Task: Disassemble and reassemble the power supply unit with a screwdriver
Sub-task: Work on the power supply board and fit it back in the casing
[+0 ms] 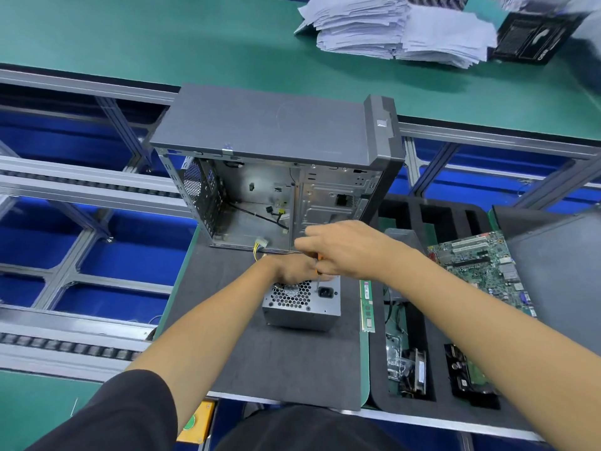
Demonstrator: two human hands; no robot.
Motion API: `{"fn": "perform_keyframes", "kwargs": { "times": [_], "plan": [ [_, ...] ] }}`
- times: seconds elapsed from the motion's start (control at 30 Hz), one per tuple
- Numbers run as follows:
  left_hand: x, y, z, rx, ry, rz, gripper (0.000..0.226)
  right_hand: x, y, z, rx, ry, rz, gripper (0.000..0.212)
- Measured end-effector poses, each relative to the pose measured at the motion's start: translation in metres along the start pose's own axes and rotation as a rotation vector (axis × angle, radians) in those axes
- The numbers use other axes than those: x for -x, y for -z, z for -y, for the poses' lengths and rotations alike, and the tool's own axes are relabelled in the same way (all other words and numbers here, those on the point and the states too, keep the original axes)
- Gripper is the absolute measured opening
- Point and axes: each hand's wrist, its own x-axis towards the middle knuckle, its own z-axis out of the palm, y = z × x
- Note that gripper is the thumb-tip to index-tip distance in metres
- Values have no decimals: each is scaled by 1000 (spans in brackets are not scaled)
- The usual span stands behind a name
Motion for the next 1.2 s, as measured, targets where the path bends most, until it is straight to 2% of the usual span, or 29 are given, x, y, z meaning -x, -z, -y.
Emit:
{"fn": "perform_keyframes", "kwargs": {
  "times": [0.07, 0.13, 0.17, 0.23, 0.3, 0.43, 0.57, 0.7, 0.8, 0.9, 1.0, 1.03, 1.1, 1.13, 1.2],
  "plan": [
    [-1, 0, -3, -22, -17, 33, 51, 1, -3, -1, 108, -29, -45, 21],
    [-1, 2, -5, -32, 0, 52, 57, 3, -3, 0, 85, -38, -44, 20],
    [-3, 2, -2, -34, 13, 46, 54, 3, -1, 1, 44, -26, -31, 18],
    [-4, 0, 5, 26, 40, -24, 33, 3, 3, 1, -83, 13, 37, 21],
    [-6, -1, 7, 36, 34, -52, 38, 2, 6, 1, -124, 50, 96, 21],
    [-10, -4, 5, -41, 56, 16, 35, 5, 1, -2, 87, -7, 21, 21],
    [-10, -1, 5, 16, 43, -11, 52, 11, 0, -3, 46, -57, -16, 34],
    [-3, -1, 2, 115, -26, -17, 38, 7, 6, -3, -160, 36, 104, 29],
    [-9, -5, 3, 54, 20, -13, 29, 3, 4, -5, -28, 67, 69, 32],
    [-12, -3, 6, 1, 75, 38, 44, 3, 2, -7, 91, -5, 18, 24],
    [-14, -3, 9, 20, 82, 38, 72, 4, -1, -5, 165, -64, 17, 26],
    [-16, -4, 11, 26, 86, 38, 71, 4, -2, -4, 149, -75, 18, 28],
    [-19, -5, 15, 32, 77, 28, 52, 3, 0, -1, 21, -63, 22, 32],
    [-19, -5, 16, 35, 70, 6, 42, 3, 2, 0, -60, -32, 35, 31],
    [-16, -5, 15, 61, 23, -47, 36, 1, 6, 1, -108, 70, 87, 29]
  ]
}}
